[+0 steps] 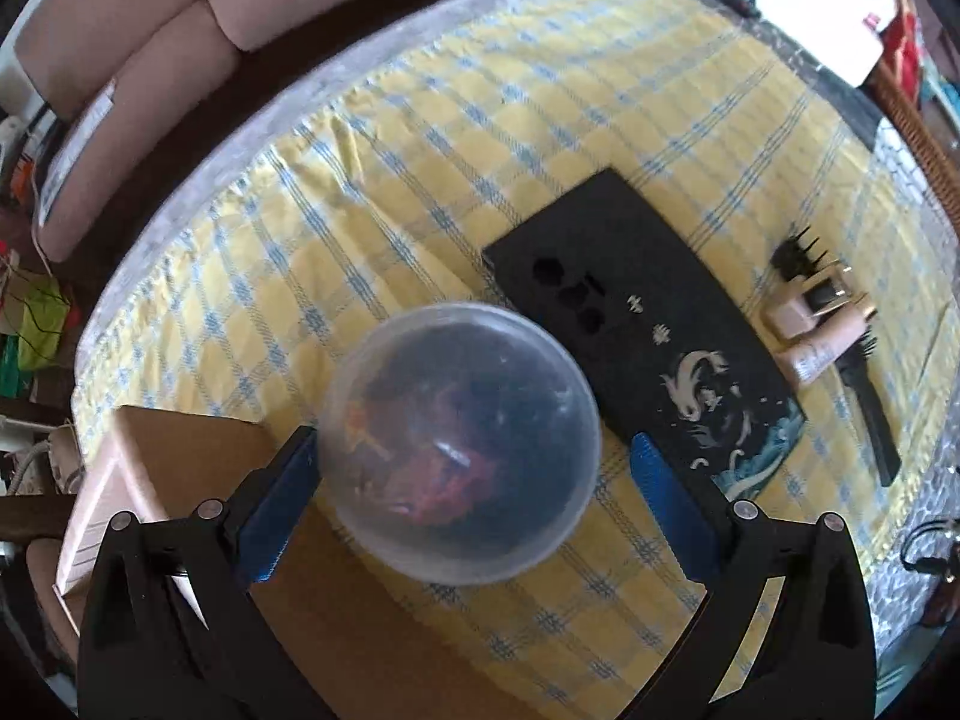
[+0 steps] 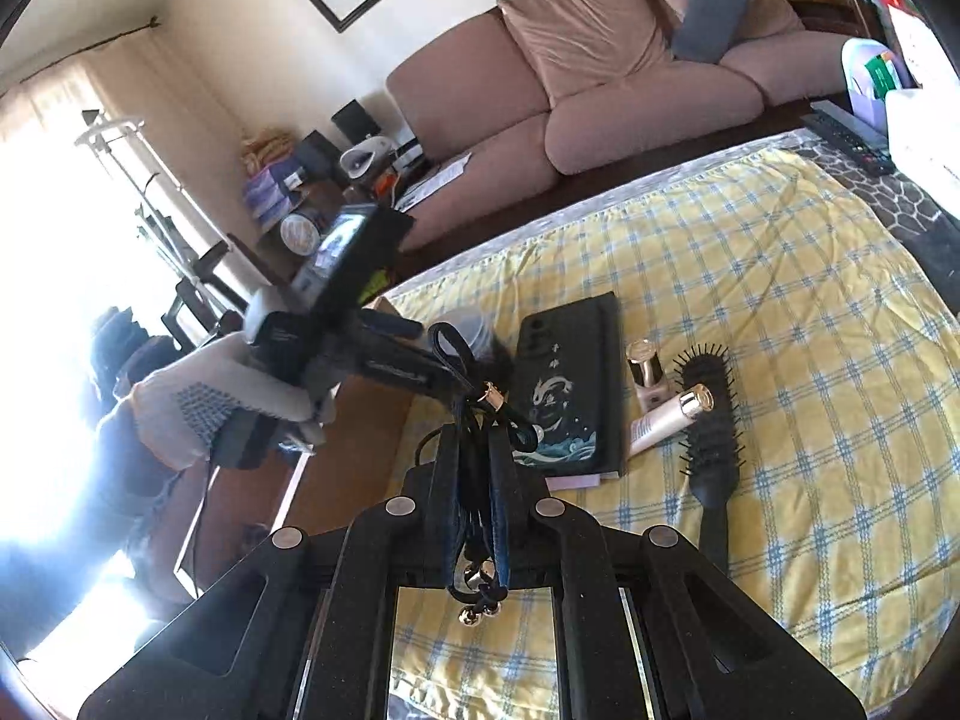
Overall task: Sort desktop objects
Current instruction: 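Lift the black cable with the right tool while the left grasps the clear round container, then carry the clear container and black cable into the box and open both tools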
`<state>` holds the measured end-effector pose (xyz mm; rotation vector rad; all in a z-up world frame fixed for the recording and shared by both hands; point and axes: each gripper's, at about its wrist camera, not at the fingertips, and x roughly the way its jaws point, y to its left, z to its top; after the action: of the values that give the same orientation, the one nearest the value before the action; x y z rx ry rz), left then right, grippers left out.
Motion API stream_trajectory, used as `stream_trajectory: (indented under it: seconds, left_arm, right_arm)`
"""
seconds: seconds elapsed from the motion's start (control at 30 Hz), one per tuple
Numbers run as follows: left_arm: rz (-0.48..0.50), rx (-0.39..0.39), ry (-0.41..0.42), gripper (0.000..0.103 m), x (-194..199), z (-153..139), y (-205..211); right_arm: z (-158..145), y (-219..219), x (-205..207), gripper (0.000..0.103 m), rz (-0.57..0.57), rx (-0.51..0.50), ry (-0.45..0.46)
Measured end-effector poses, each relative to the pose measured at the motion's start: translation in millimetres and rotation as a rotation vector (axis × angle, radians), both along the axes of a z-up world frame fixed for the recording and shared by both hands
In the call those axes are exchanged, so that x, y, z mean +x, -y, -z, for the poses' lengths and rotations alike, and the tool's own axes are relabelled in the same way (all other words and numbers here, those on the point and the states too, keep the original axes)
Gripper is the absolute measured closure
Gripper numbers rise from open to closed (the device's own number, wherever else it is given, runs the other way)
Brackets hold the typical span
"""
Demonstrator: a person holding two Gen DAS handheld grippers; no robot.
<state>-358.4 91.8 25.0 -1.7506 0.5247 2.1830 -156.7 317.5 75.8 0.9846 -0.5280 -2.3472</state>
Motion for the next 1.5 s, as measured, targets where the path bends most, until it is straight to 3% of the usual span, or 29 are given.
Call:
stream_trajectory:
  seconds: [0.13, 0.23, 0.43, 0.53, 0.73, 0.9, 1.07, 1.23, 1.5]
  left_arm:
    - [0.008, -0.056, 0.015, 0.003, -6.9, 11.1, 0.2]
    - [0.012, -0.025, 0.012, 0.017, -6.9, 7.4, 1.5]
    - [-0.004, 0.037, -0.025, 0.017, 2.5, -6.1, 11.0]
    - [-0.010, 0.105, -0.050, 0.017, 11.8, -32.1, 17.5]
    - [-0.013, 0.231, -0.126, 0.017, 36.5, -114.3, 49.3]
    - [-0.048, 0.243, -0.170, 0.017, 72.4, -149.0, 100.3]
    - [-0.168, 0.233, -0.158, 0.017, 78.6, -135.3, 158.3]
    - [-0.272, 0.229, -0.128, 0.017, 62.6, -92.3, 192.6]
    - [-0.317, 0.236, -0.074, 0.017, 27.9, -36.0, 200.6]
  right_arm:
    - [5.2, 0.3, 0.0, 0.095, -0.013, -0.014, 0.012]
    - [5.2, -0.4, 1.3, 0.095, -0.012, -0.018, 0.014]
    - [4.3, 4.6, 0.2, 0.095, -0.016, -0.020, 0.014]
    - [1.1, 9.0, 0.5, 0.095, -0.021, -0.020, 0.009]
    - [-14.7, 26.7, 5.8, 0.095, -0.044, -0.029, -0.020]
    - [-30.9, 57.4, 14.2, 0.095, -0.093, -0.036, -0.044]
    - [-41.6, 95.5, 19.6, 0.095, -0.139, -0.054, -0.037]
    - [-57.5, 138.6, 16.1, 0.095, -0.194, -0.029, -0.036]
    - [-50.3, 196.4, -3.0, 0.095, -0.243, 0.030, -0.004]
